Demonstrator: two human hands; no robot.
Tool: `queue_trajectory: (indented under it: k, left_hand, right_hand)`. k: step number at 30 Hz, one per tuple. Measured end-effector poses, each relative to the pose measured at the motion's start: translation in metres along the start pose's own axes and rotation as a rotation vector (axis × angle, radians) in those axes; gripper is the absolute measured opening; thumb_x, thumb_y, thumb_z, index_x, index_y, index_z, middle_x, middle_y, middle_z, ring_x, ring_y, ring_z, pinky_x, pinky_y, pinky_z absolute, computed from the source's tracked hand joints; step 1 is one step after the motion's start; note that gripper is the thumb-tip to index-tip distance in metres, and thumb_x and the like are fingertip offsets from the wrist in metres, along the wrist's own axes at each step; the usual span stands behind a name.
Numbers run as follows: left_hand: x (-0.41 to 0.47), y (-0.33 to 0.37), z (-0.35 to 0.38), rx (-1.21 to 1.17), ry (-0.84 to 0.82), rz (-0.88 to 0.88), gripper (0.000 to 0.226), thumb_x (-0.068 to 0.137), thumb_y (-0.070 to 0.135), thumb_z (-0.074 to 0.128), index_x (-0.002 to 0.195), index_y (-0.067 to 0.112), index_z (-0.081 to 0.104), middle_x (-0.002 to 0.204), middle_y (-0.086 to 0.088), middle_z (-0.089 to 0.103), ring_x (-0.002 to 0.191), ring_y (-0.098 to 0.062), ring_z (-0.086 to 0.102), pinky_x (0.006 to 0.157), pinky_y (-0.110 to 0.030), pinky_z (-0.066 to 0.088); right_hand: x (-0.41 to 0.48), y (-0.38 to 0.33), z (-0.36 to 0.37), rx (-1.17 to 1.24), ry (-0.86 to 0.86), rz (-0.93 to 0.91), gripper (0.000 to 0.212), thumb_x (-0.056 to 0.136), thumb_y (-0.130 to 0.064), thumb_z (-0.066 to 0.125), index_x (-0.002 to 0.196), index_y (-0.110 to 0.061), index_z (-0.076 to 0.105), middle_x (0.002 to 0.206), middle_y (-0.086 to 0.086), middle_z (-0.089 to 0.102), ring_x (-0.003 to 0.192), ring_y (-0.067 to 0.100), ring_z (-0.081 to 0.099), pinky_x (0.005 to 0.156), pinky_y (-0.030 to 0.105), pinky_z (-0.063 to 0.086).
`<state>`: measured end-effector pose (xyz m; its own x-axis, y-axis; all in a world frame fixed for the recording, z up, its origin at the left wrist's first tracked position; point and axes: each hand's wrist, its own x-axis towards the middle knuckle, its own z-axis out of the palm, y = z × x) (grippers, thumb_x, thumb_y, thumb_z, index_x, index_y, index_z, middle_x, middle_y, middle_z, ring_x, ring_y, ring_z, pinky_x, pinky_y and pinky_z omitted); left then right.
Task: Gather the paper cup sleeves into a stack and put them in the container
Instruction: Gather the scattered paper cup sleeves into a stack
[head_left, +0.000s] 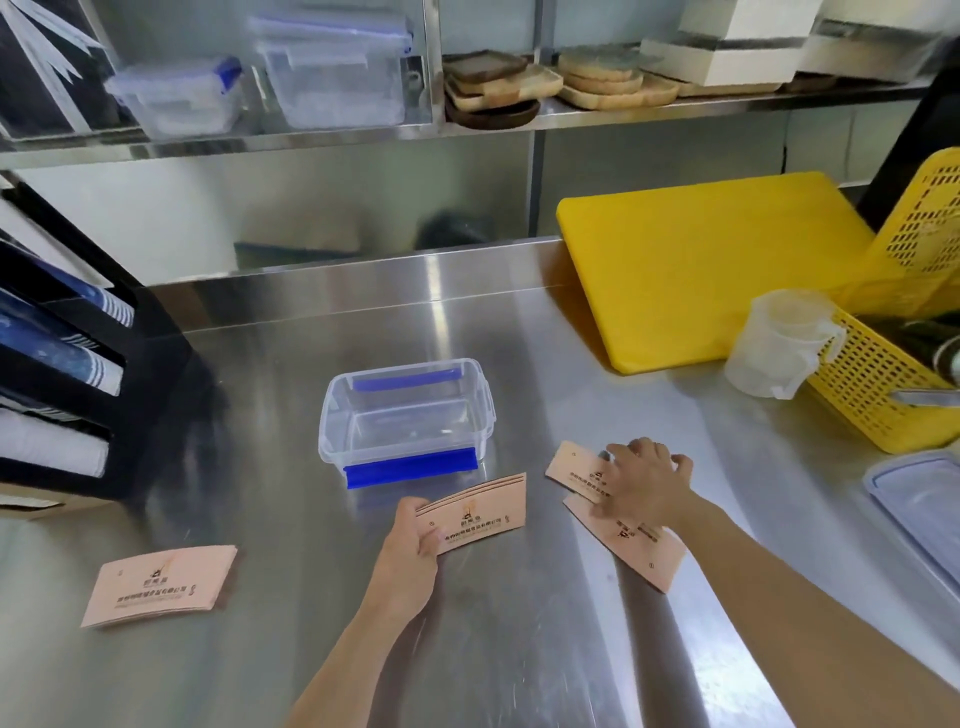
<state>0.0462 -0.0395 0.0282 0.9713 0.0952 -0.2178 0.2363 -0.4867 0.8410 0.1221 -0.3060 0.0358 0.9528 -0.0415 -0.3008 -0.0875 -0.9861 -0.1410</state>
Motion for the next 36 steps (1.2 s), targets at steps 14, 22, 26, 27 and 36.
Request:
queue_trajectory:
  k: [14, 22, 26, 27, 36]
  left_hand:
    - [0.010, -0.005, -0.014, -0.020, -0.014, -0.037, 0.016, 0.095, 0.007, 0.034, 0.111, 0.010, 0.038, 0.115, -0.004, 0.053, 0.103, -0.020, 0.049, 0.086, -0.027, 0.035]
    - [0.013, -0.008, -0.018, -0.074, -0.092, -0.040, 0.018, 0.095, 0.008, 0.035, 0.113, 0.012, 0.035, 0.116, -0.002, 0.051, 0.106, -0.018, 0.048, 0.088, -0.027, 0.035]
    - [0.010, -0.008, -0.019, -0.159, -0.143, -0.025, 0.025, 0.090, 0.001, 0.045, 0.107, 0.012, 0.032, 0.111, -0.002, 0.051, 0.098, -0.012, 0.051, 0.077, -0.016, 0.042]
    - [0.009, -0.008, -0.018, -0.188, -0.140, -0.018, 0.029, 0.088, 0.001, 0.051, 0.107, 0.011, 0.031, 0.107, 0.000, 0.051, 0.094, -0.007, 0.052, 0.072, -0.014, 0.046]
    - [0.015, -0.015, -0.014, -0.171, -0.047, 0.028, 0.023, 0.089, 0.012, 0.054, 0.101, 0.012, 0.034, 0.098, -0.002, 0.055, 0.088, -0.011, 0.055, 0.080, -0.027, 0.048]
  right_hand:
    - [-0.006, -0.020, -0.006, 0.357, 0.231, -0.210, 0.061, 0.069, -0.022, 0.068, 0.121, -0.015, 0.037, 0.119, 0.005, 0.039, 0.108, 0.021, 0.042, 0.095, 0.035, 0.030]
    - [-0.015, -0.064, 0.026, -0.027, 0.315, -0.621, 0.062, 0.063, -0.024, 0.060, 0.117, -0.022, 0.031, 0.119, 0.005, 0.054, 0.103, 0.025, 0.057, 0.086, 0.030, 0.037]
    - [-0.022, -0.084, 0.033, -0.103, 0.406, -0.685, 0.065, 0.054, -0.030, 0.073, 0.113, -0.021, 0.045, 0.107, 0.000, 0.060, 0.092, 0.016, 0.055, 0.085, 0.025, 0.037]
    - [-0.023, -0.089, 0.034, -0.116, 0.425, -0.705, 0.066, 0.054, -0.031, 0.075, 0.112, -0.021, 0.046, 0.106, -0.001, 0.060, 0.092, 0.015, 0.055, 0.084, 0.025, 0.033]
    - [-0.020, -0.102, 0.043, -0.218, 0.576, -0.764, 0.061, 0.056, -0.040, 0.076, 0.108, -0.023, 0.050, 0.102, -0.002, 0.066, 0.089, 0.017, 0.058, 0.084, 0.028, 0.034]
